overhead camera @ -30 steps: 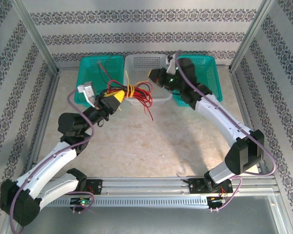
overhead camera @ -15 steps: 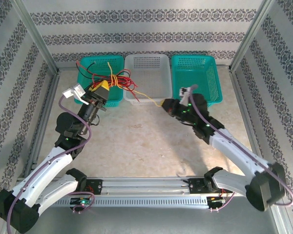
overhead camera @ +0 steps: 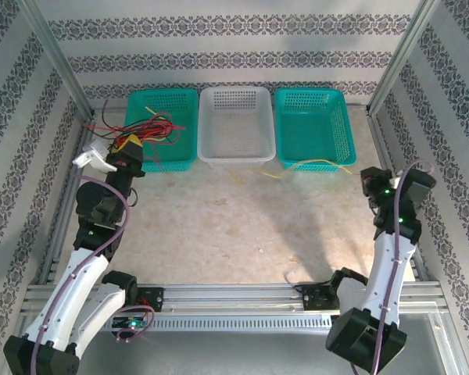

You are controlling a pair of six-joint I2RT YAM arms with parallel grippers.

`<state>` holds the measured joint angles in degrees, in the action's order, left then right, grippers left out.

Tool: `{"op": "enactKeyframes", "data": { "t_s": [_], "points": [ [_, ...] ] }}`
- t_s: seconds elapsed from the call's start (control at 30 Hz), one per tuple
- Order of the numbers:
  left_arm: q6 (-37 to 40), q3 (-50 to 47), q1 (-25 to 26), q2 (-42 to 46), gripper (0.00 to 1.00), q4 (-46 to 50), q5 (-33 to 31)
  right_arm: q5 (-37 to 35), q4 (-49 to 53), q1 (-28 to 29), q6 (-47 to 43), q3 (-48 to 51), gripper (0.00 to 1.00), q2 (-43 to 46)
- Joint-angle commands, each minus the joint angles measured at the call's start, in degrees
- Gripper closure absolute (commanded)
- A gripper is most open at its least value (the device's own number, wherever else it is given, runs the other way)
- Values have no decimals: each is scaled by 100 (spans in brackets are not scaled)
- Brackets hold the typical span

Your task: Untangle the cables

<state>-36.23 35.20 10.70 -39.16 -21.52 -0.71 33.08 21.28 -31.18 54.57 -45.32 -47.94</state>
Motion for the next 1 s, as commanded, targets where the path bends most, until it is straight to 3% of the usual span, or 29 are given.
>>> {"op": "enactKeyframes", "data": {
  "t_s": [0.0,0.17,0.27,0.43,0.67,0.8,0.83,0.87,0.97],
  "points": [
    [-136,-197,-64,225,100,813,138,394,207,-43,-199,-811,100,-138],
    [-826,-513,-29,190,100,1115,1362,375,137,159,-70,-1563,100,-386],
    [-1104,-745,375,47,100,1083,1780,68,579,373,-368,-2180,100,-464],
    [-968,-950,1383,-232,100,1152,1391,-219,1086,585,-643,-3083,100,-606],
    [-1133,-851,2476,-1621,99,633,681,-444,1374,1070,-701,-3998,100,-675],
    [-1204,-539,2889,-2326,67,619,378,-511,1388,1339,-701,-4249,100,-672],
    [-1267,-443,2920,-2477,24,715,340,-522,1375,1436,-711,-4288,100,-672],
    [-1300,-309,2919,-2607,1,917,341,-535,1375,1545,-729,-4332,100,-681],
    [-1167,101,2920,-2651,0,1795,265,-540,1425,1838,-826,-4481,100,-758]
  ]
}}
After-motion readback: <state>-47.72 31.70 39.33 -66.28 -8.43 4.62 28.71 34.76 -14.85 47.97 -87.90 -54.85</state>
